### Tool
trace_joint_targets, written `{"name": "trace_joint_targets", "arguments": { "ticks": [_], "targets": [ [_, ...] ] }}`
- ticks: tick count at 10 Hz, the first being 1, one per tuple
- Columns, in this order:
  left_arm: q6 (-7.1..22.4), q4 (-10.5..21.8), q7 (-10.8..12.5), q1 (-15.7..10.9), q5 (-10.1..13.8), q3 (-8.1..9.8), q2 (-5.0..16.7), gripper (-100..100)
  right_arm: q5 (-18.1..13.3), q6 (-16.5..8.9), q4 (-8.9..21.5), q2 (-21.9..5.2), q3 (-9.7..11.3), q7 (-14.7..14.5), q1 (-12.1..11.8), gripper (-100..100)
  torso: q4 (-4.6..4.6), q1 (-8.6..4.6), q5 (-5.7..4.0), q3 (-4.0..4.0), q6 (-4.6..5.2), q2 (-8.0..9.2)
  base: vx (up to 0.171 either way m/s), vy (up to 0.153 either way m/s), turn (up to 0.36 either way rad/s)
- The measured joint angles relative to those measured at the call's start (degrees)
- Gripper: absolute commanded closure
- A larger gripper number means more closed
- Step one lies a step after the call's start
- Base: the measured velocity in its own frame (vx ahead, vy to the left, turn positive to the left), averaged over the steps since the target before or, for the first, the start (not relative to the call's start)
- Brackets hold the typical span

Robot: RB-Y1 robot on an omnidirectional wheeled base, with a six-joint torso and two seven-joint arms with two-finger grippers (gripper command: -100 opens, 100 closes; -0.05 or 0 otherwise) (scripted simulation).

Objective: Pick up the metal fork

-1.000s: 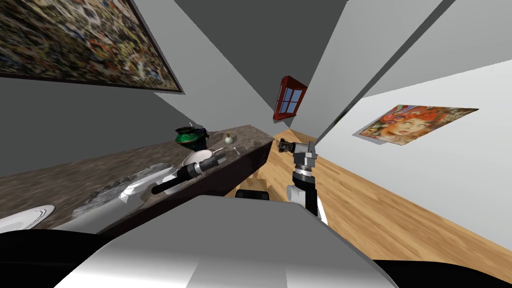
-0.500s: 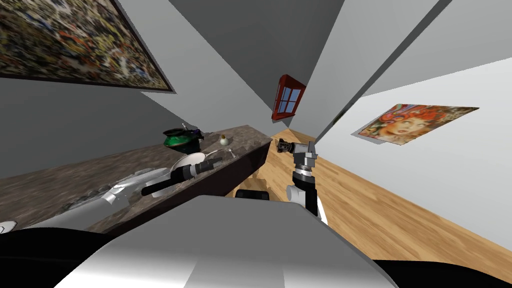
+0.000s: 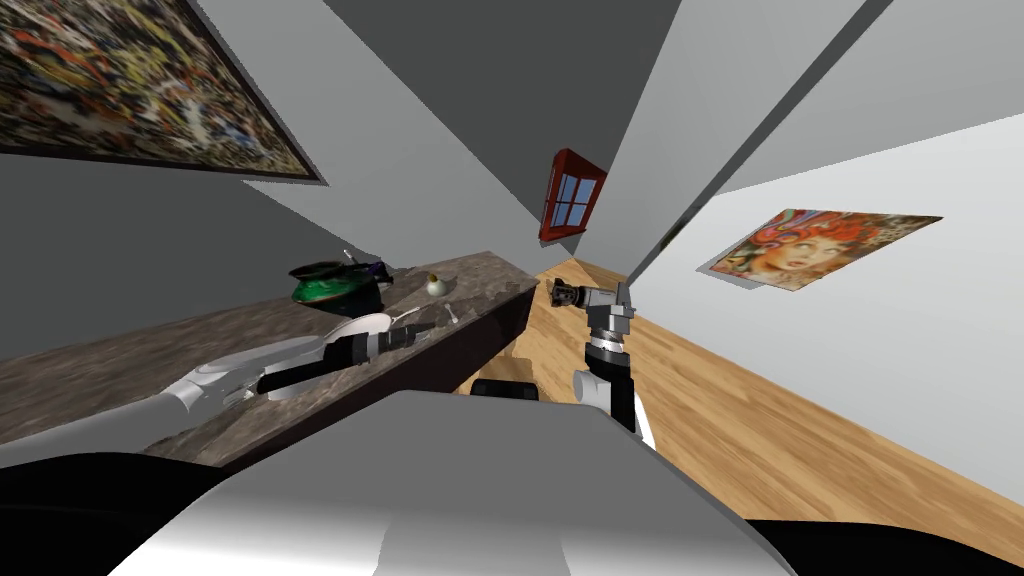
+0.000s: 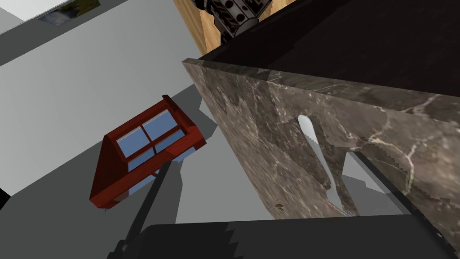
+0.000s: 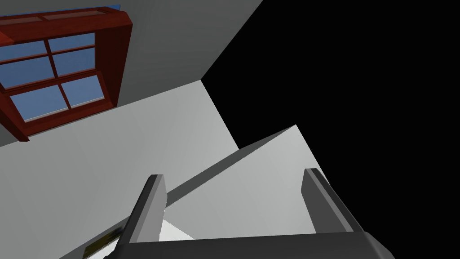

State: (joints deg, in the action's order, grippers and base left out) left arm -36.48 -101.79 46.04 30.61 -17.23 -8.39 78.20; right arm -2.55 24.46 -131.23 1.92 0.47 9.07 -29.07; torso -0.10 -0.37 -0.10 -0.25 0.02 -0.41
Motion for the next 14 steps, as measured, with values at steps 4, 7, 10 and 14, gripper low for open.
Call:
{"name": "trace_joint_targets", "arguments": {
  "ticks": [4,7,10,14],
  "targets": [
    [0.84,4.54,2.81,3.62,-0.47,-1.87,7.27,-100,0.00,0.00,0.00,0.00,0.00,0.00,-0.01,0,-0.07,-0.02,0.01,-0.18,0.02,-0.33,0.154,-0.089,-0.068],
    [0.17,9.59,3.32,7.48,-0.68,-3.02,11.84,-100,0.00,0.00,0.00,0.00,0.00,0.00,-0.01,0,-0.07,-0.15,-0.02,-0.18,0.02,-0.32,0.166,-0.118,-0.084],
    [1.65,11.79,4.78,11.20,-0.48,-4.01,17.03,-100,0.00,0.00,0.00,0.00,0.00,0.00,0.00,0,-0.05,-0.02,0.01,-0.13,0.02,-0.23,0.152,-0.076,-0.086],
    [3.53,14.91,6.83,13.99,-1.31,-6.70,22.57,-100,0.00,0.00,0.00,0.00,0.00,0.00,-0.01,0,-0.07,0.10,0.03,-0.19,0.02,-0.32,0.161,-0.059,-0.086]
  ]
}}
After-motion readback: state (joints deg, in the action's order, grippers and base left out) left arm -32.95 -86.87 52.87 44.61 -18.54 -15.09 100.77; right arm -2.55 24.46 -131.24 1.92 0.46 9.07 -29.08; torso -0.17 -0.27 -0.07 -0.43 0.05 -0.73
